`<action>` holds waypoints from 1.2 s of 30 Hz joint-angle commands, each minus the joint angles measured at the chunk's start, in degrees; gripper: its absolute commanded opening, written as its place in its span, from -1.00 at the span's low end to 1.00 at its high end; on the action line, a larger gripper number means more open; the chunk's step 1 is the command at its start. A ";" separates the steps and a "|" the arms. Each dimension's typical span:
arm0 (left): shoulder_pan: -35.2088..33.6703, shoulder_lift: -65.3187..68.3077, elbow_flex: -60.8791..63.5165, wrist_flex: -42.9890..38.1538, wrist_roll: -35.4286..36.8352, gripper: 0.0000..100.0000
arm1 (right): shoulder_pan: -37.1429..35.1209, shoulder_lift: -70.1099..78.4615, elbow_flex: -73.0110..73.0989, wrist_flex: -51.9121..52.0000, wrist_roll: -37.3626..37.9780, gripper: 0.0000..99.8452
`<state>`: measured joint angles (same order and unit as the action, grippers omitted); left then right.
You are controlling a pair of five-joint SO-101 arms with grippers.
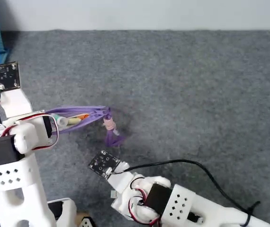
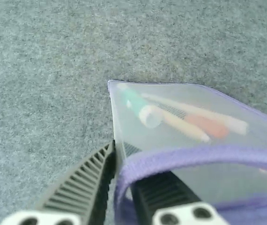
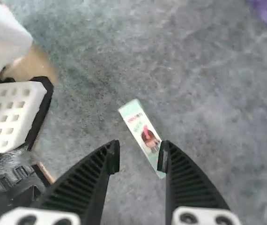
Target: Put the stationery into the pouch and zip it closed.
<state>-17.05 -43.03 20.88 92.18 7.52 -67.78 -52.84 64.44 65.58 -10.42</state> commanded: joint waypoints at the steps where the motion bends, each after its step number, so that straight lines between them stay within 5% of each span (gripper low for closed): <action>1: -0.53 0.09 -0.66 -1.14 0.26 -0.98 | -0.92 0.22 3.34 -6.02 3.60 -0.73; 7: -0.53 0.09 -0.66 -1.14 0.26 -0.98 | -0.84 0.31 8.44 -13.14 6.86 -0.73; 24: -0.53 0.09 -0.66 -1.14 0.26 -0.98 | 1.54 0.84 7.65 -12.88 8.44 -0.73; 36: -0.53 0.09 -0.66 -1.05 0.26 -0.98 | 4.09 22.99 -3.69 -13.32 8.18 -0.73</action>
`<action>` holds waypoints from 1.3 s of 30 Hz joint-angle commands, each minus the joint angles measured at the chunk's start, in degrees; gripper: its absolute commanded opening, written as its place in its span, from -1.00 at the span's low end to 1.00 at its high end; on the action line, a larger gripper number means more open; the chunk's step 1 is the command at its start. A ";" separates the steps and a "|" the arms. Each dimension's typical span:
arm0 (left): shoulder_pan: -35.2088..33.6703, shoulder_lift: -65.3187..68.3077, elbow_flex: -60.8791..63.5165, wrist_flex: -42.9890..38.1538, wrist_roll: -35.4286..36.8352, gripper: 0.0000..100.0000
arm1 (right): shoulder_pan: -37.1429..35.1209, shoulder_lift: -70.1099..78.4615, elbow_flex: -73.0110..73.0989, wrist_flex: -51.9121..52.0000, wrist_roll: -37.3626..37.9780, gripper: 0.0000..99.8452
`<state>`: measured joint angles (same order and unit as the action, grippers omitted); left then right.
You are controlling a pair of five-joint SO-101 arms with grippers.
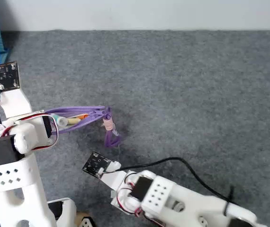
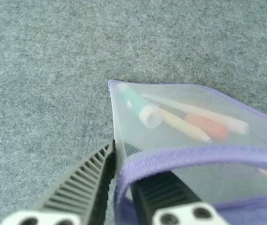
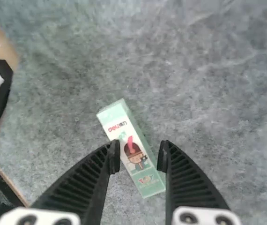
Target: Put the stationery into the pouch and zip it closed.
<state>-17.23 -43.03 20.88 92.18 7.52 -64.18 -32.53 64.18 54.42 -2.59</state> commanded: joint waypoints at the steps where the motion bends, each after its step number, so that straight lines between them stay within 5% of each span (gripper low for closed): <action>1: -0.35 0.09 -0.66 -1.05 0.26 -0.98 | -0.13 3.12 -3.43 -2.77 0.35 -0.73; 16: -0.35 0.09 -0.66 -1.05 0.18 -0.98 | -4.53 4.09 0.44 -8.66 0.09 -0.73; 31: -0.35 0.09 -0.66 -0.53 0.18 -0.98 | 3.91 15.69 -5.45 -4.62 0.18 -0.75; 35: -0.35 0.09 -0.66 -0.53 0.18 -0.98 | 6.29 16.13 -5.63 -4.62 0.18 -1.00; 39: -0.35 0.09 -0.66 -0.53 0.18 -0.98 | 9.98 12.97 -4.31 -4.53 0.44 -0.98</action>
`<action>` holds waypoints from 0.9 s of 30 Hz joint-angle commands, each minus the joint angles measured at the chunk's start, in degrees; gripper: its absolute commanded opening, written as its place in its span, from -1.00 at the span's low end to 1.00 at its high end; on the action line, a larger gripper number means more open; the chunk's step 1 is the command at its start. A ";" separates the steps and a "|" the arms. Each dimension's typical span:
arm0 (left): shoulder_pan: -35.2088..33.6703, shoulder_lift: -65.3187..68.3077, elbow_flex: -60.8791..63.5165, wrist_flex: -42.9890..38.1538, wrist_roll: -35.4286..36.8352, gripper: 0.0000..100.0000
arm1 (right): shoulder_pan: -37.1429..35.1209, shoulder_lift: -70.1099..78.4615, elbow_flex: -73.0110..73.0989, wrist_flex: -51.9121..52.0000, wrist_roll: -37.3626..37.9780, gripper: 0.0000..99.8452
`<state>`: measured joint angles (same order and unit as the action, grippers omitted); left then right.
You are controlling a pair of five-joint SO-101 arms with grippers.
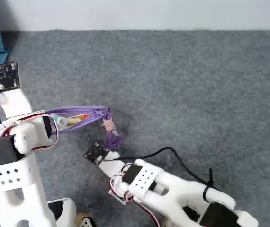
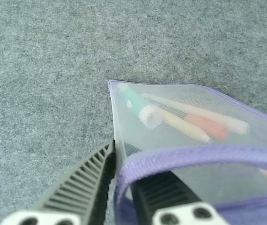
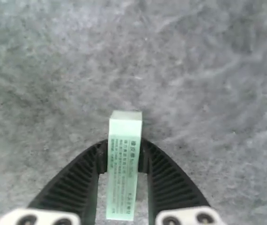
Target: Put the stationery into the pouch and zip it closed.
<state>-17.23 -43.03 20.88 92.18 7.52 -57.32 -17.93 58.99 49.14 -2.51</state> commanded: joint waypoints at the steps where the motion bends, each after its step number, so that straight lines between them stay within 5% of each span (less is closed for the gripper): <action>1: -0.35 0.09 -0.66 -0.53 0.18 -0.98 | 3.74 -3.12 1.32 1.10 0.44 -0.99; 17: -0.18 0.09 -0.66 -0.62 0.18 -0.98 | 4.53 -49.63 -4.31 15.43 0.18 -0.98; 27: -0.18 0.09 -0.66 -0.62 0.18 -0.98 | 4.53 -49.80 -10.20 -6.37 0.09 -0.98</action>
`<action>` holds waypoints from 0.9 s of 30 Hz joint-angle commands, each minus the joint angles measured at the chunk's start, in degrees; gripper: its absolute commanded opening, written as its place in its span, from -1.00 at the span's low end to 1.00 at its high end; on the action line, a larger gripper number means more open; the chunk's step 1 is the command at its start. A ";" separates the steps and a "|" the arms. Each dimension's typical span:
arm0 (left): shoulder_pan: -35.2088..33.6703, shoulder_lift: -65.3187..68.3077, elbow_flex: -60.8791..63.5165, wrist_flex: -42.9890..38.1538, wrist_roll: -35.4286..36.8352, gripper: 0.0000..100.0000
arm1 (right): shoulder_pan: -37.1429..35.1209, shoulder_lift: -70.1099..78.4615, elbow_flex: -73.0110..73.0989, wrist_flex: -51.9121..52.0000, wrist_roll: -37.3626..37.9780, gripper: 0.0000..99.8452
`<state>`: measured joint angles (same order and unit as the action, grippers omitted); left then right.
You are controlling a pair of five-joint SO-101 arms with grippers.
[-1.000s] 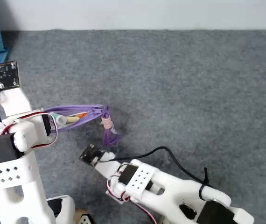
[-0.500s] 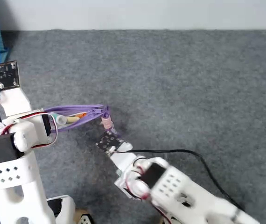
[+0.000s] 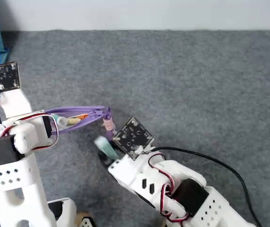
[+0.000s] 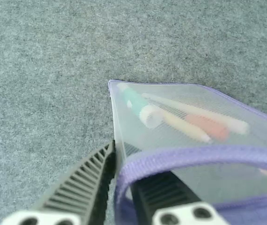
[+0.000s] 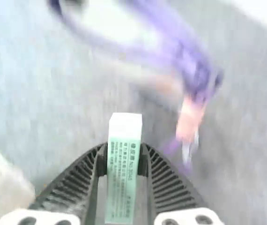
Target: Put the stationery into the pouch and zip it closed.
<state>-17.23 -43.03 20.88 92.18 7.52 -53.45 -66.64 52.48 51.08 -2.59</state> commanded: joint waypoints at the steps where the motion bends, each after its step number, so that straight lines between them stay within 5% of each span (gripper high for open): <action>1: -0.18 0.09 -0.66 -0.62 0.18 -0.98 | 0.66 -1.10 -3.69 -11.38 0.18 -0.98; 18: -0.26 0.09 -0.66 -0.53 0.18 -0.98 | 0.66 14.29 4.40 -63.25 0.09 -0.98; 27: -1.23 0.09 0.84 -1.49 0.18 -0.98 | 0.66 29.76 4.92 -78.37 -0.35 -0.98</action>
<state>-17.23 -43.03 21.67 92.18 7.52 -53.45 -39.03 58.02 -23.30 -2.59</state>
